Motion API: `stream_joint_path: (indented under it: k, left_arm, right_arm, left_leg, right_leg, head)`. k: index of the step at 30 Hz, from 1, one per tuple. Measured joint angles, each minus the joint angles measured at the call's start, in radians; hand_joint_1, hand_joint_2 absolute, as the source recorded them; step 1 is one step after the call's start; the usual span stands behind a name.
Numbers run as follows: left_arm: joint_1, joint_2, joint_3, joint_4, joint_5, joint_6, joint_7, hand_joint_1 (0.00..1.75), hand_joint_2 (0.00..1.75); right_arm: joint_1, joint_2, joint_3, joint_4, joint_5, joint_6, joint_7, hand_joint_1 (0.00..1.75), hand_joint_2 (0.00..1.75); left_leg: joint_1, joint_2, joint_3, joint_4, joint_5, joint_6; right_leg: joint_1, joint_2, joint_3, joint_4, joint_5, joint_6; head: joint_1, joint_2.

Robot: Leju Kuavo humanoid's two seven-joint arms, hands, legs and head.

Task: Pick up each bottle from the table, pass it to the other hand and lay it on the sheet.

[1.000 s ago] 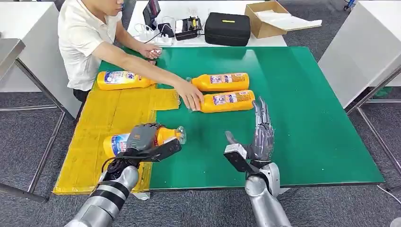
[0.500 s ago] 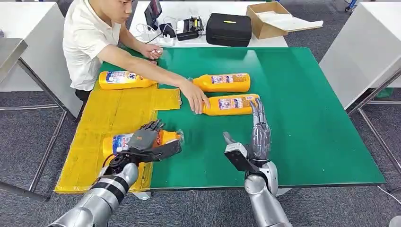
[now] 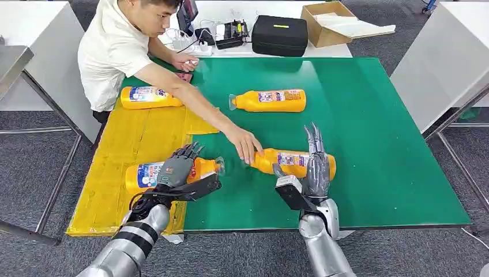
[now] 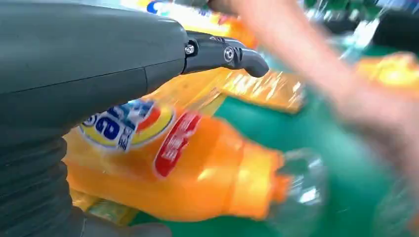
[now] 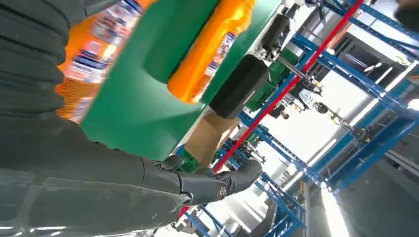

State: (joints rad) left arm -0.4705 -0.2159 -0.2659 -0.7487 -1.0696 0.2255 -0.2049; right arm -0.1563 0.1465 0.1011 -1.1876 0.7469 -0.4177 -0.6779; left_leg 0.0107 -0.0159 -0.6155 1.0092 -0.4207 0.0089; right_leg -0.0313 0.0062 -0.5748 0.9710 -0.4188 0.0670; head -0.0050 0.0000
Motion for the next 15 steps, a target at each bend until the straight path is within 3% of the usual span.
stream_joint_path:
  k: [6, 11, 15]
  left_arm:
    - [0.145, -0.01, -0.039, -0.291, 0.084, 0.089, -0.121, 0.0, 1.75]
    - [0.228, -0.015, -0.092, -0.473, 0.104, 0.216, -0.184, 0.0, 1.75]
    - [0.276, -0.016, -0.123, -0.569, 0.127, 0.197, -0.183, 0.0, 1.75]
  right_arm:
    - [0.032, -0.003, -0.008, -0.033, 0.049, 0.004, 0.032, 0.0, 1.75]
    - [0.034, -0.021, 0.002, -0.034, 0.195, -0.013, 0.123, 0.0, 1.75]
    - [0.039, -0.038, 0.016, -0.04, 0.248, 0.016, 0.193, 0.0, 1.75]
  left_leg:
    - [0.0, 0.0, -0.003, 0.0, 0.0, 0.0]
    - [0.0, 0.0, -0.003, 0.0, 0.0, 0.0]
    - [0.0, 0.0, -0.003, 0.0, 0.0, 0.0]
  right_leg:
    - [0.0, 0.0, -0.003, 0.0, 0.0, 0.0]
    - [0.0, 0.0, -0.003, 0.0, 0.0, 0.0]
    - [0.0, 0.0, -0.003, 0.0, 0.0, 0.0]
  head:
    - [0.0, 0.0]
    - [0.0, 0.0]
    - [0.0, 0.0]
